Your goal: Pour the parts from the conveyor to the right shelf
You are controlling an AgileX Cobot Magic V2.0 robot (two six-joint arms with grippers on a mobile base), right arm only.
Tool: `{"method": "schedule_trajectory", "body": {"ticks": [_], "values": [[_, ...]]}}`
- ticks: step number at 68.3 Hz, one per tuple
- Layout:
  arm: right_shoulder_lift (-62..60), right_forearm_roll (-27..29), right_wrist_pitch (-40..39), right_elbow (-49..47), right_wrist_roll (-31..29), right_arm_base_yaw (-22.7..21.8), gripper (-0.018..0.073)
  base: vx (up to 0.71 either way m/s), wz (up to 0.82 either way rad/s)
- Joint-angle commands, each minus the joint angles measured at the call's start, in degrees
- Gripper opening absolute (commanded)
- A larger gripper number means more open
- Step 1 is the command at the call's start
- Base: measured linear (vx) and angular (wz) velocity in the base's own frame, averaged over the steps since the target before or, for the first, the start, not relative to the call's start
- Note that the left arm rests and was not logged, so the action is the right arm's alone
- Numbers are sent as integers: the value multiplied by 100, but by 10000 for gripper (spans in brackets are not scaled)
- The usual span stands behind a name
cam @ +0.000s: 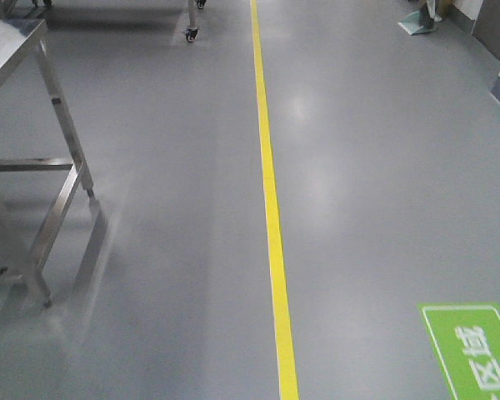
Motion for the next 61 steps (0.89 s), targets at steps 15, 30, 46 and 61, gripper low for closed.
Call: {"method": "schedule_trajectory", "body": {"ticks": [15,30,46,61], "values": [[85,33,-467,-159,-46,-34,-6,81,1],[85,33,-467,-159,-46,-34,-6,80,0],[85,38,-467,-159,-46,-34,-6,80,-2],[85,32,-467,-159,-46,-34,-6,80,-2]]}}
